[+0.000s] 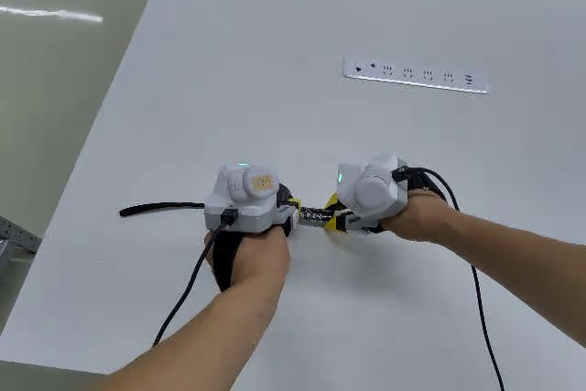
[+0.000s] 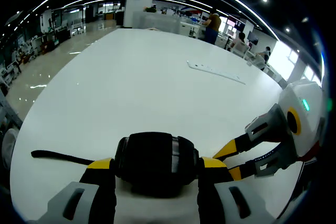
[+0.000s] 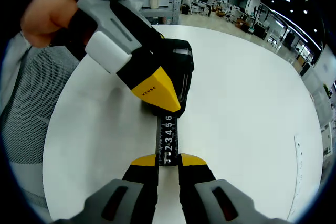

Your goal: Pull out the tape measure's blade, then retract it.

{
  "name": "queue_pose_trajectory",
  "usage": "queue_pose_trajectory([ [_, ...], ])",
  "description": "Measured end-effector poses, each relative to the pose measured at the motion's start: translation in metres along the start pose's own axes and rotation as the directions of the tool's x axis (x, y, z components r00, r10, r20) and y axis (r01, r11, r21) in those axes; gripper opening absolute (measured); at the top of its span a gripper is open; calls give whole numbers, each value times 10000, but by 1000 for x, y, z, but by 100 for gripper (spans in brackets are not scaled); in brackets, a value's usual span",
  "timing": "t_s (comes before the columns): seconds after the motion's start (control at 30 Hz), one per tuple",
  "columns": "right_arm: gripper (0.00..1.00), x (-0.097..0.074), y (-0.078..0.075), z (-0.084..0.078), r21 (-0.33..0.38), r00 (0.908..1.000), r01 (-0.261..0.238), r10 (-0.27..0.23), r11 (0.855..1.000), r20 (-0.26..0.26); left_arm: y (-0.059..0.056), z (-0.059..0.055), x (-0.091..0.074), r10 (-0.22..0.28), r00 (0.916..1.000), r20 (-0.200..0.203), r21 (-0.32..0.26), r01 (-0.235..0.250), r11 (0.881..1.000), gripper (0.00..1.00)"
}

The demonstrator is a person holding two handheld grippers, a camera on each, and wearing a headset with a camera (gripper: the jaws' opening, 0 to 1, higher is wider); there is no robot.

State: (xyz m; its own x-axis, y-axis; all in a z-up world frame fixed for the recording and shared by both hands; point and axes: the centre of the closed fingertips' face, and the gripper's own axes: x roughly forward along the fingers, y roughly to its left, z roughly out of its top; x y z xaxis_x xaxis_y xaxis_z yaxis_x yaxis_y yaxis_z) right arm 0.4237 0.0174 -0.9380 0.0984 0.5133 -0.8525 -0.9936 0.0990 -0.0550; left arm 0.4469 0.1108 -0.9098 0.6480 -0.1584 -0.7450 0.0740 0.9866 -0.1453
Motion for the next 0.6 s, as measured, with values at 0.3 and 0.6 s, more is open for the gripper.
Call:
queue_pose_trajectory([
  [0.3, 14, 5, 0, 6, -41, 10000, -24, 24, 10000, 28, 0, 0, 0, -7, 10000, -10, -8, 7, 10000, 59],
  [0.6, 14, 9, -1, 11, -59, 10000, -76, 76, 10000, 2, 0, 0, 0, -2, 10000, -47, 3, 2, 10000, 59],
])
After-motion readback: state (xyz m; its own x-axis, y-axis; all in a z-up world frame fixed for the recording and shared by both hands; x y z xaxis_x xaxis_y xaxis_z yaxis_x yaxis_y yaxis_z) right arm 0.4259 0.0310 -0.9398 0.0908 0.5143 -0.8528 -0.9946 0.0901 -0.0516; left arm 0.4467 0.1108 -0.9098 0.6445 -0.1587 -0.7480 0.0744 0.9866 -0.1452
